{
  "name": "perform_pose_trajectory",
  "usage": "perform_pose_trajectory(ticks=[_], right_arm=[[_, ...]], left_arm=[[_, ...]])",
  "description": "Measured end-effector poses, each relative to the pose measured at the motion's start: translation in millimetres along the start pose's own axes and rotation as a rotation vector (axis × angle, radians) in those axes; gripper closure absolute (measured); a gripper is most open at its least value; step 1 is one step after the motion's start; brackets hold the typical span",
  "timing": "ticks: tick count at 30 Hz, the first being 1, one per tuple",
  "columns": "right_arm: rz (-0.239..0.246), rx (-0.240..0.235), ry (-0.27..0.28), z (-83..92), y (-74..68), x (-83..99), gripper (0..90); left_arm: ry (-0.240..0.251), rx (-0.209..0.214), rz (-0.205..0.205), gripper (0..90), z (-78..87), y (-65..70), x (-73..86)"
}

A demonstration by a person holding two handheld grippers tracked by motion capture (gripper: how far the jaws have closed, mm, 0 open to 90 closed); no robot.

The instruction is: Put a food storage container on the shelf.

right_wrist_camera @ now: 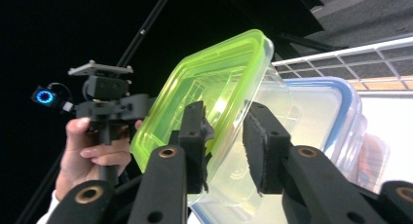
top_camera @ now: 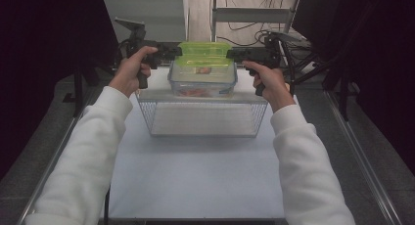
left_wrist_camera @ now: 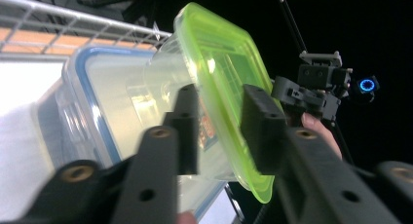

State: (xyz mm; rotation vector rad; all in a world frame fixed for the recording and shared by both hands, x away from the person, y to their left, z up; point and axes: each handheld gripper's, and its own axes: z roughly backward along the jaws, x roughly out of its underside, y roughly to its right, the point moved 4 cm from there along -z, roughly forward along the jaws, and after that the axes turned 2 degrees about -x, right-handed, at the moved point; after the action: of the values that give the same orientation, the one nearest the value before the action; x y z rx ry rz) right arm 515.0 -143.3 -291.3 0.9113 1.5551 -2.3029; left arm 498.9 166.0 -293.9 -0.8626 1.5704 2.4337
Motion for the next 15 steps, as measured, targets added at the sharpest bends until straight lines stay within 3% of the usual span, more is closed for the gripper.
perform_pose_trajectory(ticks=[7, 10, 15], right_arm=[[0.035, 0.019, 0.019, 2.4, -2.7, -0.5, 58.3], [0.074, 0.038, 0.051, 10.6, -5.4, -2.8, 53.7], [0.116, 0.041, 0.061, 19.2, -13.4, -2.2, 50.3]], left_arm=[[0.043, -0.042, -0.031, 45.4, 2.8, 0.9, -1.4], [0.067, -0.057, -0.052, 42.9, 9.1, 2.0, -1.6], [0.084, -0.073, -0.092, 35.7, 15.4, 8.5, 1.0]])
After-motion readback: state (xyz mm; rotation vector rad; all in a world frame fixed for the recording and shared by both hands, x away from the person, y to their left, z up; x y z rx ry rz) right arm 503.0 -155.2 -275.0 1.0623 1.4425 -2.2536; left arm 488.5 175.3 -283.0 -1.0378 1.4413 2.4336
